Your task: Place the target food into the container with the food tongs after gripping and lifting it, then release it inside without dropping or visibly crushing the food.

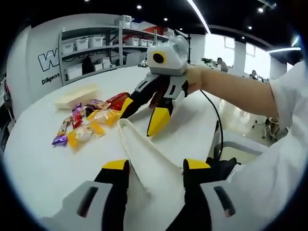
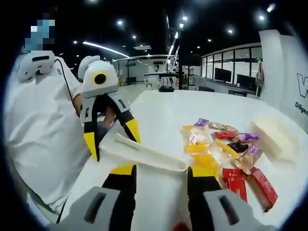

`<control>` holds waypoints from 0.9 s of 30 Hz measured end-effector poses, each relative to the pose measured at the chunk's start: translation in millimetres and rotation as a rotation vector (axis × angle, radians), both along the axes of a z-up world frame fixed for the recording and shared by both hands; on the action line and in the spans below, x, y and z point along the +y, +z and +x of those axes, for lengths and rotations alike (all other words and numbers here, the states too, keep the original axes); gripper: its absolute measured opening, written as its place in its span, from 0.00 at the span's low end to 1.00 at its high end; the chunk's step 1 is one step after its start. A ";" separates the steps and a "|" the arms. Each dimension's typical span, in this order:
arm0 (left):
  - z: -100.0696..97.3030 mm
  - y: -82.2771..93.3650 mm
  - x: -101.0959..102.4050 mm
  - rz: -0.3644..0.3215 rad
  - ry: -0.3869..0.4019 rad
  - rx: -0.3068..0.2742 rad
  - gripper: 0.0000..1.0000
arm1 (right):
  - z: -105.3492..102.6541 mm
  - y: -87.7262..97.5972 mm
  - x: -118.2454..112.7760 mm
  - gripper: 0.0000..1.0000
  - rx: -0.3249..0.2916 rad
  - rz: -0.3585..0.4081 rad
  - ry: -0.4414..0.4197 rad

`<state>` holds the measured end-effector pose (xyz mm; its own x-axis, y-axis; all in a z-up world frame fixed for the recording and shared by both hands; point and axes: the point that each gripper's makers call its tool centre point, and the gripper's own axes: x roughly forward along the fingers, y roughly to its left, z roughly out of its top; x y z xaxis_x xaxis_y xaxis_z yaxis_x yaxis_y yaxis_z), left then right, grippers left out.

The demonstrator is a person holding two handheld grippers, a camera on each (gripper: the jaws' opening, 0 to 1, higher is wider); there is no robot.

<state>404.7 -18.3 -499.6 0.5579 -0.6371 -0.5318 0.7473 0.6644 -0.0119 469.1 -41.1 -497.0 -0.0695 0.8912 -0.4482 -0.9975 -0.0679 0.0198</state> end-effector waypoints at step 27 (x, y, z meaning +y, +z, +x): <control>22.3 -2.9 28.9 0.028 0.052 -0.004 0.36 | -10.8 -1.1 -31.2 0.38 -0.004 -0.003 -0.046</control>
